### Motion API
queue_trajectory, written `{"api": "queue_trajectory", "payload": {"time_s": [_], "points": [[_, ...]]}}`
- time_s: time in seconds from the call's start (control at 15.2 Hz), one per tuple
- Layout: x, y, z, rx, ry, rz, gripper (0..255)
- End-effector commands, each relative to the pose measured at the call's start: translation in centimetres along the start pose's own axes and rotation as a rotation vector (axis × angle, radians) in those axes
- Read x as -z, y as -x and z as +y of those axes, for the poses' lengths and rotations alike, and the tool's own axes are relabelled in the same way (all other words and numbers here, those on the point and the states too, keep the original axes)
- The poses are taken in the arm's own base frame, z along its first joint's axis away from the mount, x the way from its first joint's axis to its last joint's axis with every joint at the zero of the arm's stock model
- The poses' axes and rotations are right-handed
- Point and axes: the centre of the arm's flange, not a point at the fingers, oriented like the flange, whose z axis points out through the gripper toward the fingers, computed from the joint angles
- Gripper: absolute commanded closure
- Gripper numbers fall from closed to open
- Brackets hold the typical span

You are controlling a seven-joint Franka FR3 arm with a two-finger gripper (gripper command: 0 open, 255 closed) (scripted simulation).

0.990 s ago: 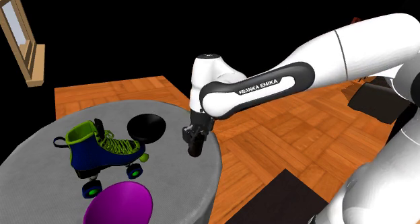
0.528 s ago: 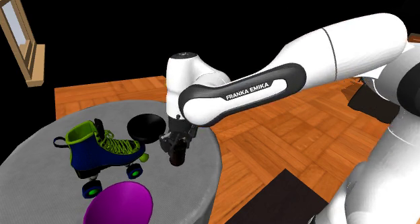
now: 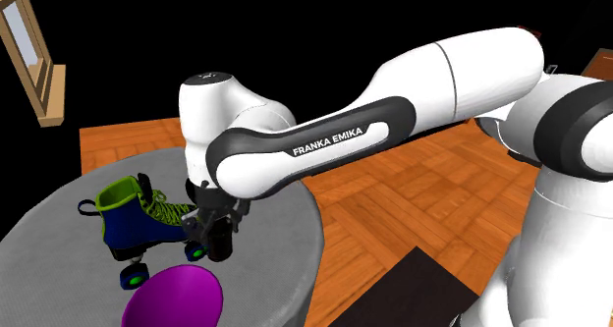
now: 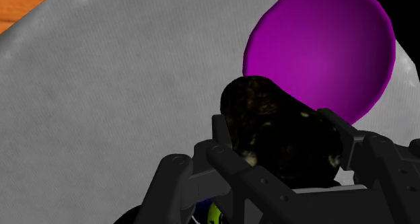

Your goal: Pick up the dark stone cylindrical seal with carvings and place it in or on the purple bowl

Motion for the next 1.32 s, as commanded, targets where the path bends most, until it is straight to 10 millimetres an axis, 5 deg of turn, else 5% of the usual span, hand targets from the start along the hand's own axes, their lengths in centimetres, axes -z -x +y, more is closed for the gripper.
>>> {"api": "queue_trajectory", "payload": {"time_s": [0.0,0.4,1.25], "points": [[-0.1,0.0,-2.7,-0.002,0.000,0.000,255],[0.7,-0.2,-11.0,-0.002,0.000,0.000,255],[-6.2,-0.3,-11.2,-0.002,0.000,0.000,255]]}}
